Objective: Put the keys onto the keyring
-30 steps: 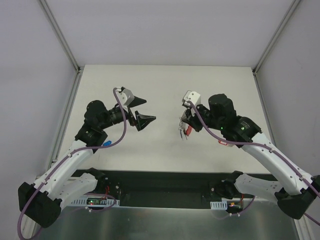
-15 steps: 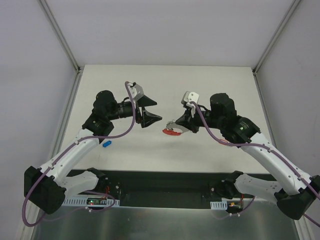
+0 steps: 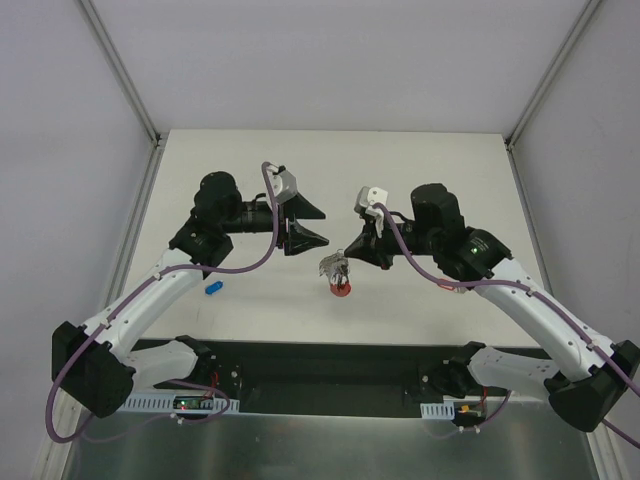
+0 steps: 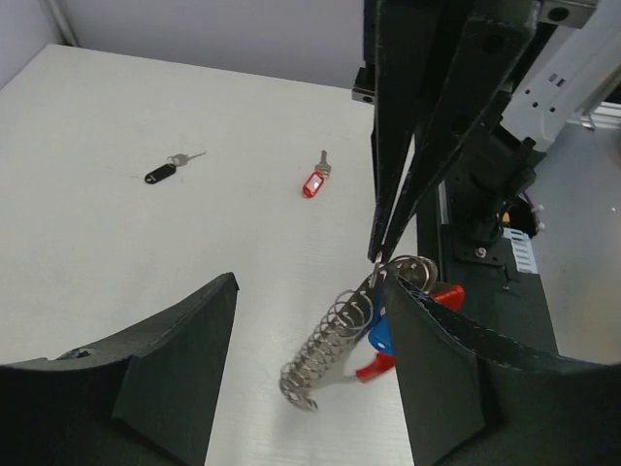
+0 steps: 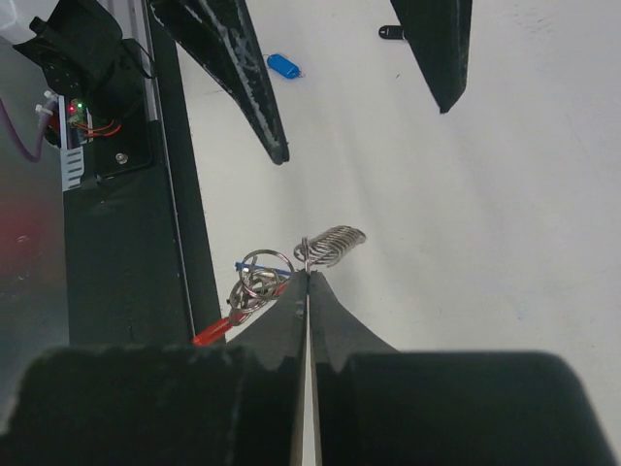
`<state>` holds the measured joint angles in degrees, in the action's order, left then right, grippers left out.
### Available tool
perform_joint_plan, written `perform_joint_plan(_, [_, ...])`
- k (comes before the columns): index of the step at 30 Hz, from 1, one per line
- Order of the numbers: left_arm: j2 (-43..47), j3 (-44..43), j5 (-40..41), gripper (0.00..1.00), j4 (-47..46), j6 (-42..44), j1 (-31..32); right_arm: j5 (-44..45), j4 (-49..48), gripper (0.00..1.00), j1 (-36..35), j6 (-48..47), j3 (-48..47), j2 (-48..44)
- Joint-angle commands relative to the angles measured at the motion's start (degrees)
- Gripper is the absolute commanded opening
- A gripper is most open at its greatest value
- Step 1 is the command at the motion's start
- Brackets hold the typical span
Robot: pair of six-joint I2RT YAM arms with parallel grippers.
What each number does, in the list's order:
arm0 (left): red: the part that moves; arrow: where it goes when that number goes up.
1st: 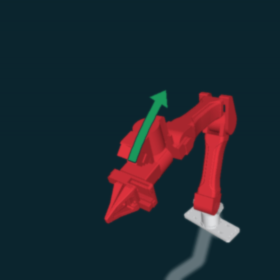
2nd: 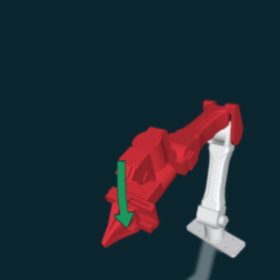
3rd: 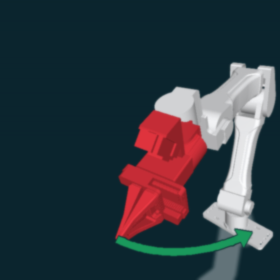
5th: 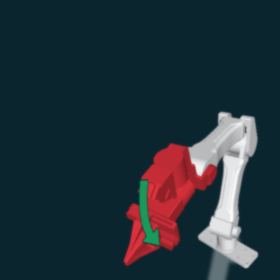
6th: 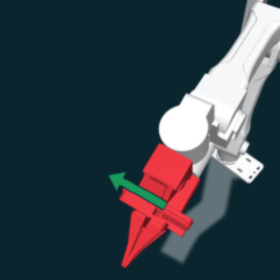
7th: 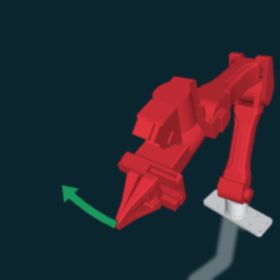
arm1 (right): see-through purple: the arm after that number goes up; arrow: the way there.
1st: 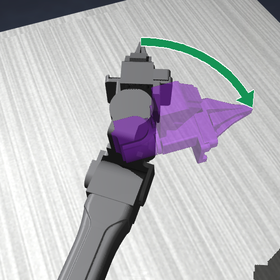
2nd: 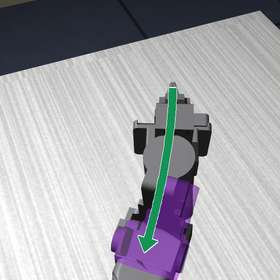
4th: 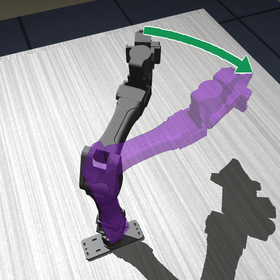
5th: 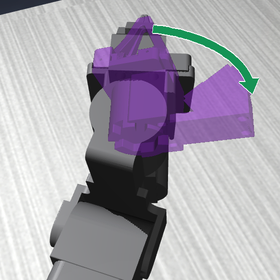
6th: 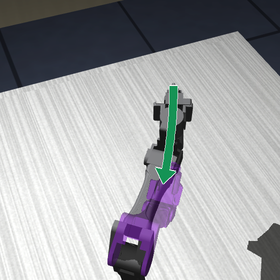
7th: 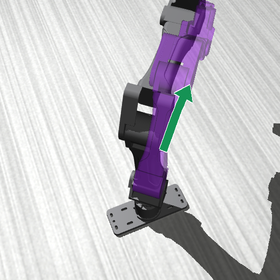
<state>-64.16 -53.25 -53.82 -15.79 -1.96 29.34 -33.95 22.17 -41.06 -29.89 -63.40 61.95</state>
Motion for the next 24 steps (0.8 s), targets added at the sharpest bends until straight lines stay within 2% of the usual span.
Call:
perform_joint_plan(1, [-1.3, -4.0, -8.0, 0.61, 5.1, 5.9, 1.3, -3.2, 0.0, 0.01, 0.2, -2.2, -4.0, 0.2])
perform_joint_plan(7, [-2.2, -4.9, -6.5, 0.57, 10.0, 9.9, 3.4, -5.1, 2.3, 0.02, 0.1, -3.1, -5.8, 1.3])
perform_joint_plan(13, [-3.9, -6.4, -3.9, 0.47, 11.8, 11.4, 5.7, -6.0, 3.8, 0.01, 0.0, -3.7, -6.7, 2.2])
perform_joint_plan(24, [-5.3, -7.7, -2.0, 0.17, 15.5, 13.8, 8.3, -5.7, 5.0, 0.01, -0.9, -4.4, -7.4, 3.0])
